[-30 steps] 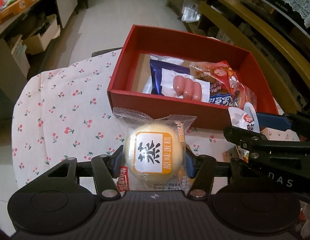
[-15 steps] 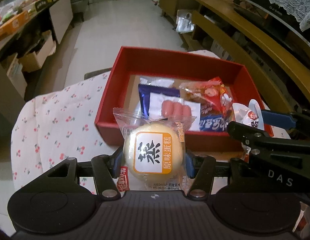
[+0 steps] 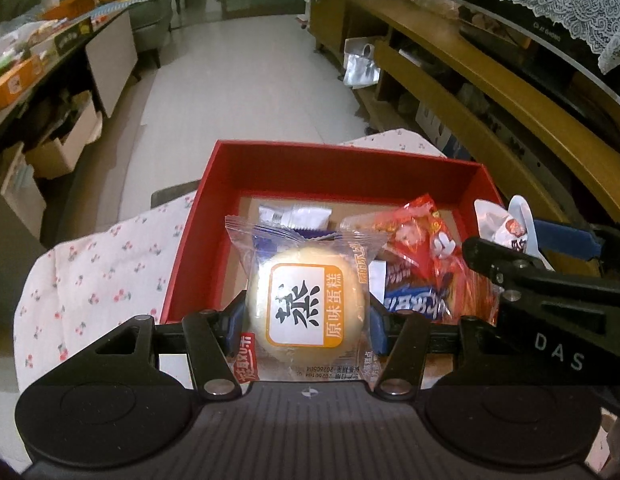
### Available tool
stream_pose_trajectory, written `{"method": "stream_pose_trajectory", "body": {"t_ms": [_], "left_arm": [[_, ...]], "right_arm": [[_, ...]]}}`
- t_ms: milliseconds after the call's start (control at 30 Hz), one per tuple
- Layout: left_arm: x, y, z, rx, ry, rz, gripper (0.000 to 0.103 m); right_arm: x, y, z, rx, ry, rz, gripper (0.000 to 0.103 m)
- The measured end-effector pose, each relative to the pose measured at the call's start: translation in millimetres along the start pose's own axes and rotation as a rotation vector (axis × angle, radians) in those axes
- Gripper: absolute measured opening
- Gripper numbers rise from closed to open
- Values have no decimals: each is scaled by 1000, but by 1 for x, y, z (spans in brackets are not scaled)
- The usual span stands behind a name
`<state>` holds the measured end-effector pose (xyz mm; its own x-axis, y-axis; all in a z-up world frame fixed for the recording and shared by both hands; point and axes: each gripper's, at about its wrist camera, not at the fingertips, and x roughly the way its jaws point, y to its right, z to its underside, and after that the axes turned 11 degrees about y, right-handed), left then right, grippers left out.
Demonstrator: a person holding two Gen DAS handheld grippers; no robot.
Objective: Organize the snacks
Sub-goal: 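Carry the cake bun into the box with the left tool while the right carries the duck-neck bag, then lower the cake bun and duck-neck bag into the box and open both tools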
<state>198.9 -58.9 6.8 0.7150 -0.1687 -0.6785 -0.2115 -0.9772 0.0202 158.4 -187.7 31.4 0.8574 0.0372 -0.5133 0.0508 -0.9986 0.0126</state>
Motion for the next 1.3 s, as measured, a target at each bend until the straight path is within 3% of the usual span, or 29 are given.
{"method": "stream_pose_trajectory", "body": {"t_ms": [533,1300], "left_arm": [[36,12,-14,6,-6,-13,63],[56,13,-11,4,-35,-46,63]], "right_arm": [[36,15,-8,1,3,61,57],[61,17,-3,0,-32,57,57]]}}
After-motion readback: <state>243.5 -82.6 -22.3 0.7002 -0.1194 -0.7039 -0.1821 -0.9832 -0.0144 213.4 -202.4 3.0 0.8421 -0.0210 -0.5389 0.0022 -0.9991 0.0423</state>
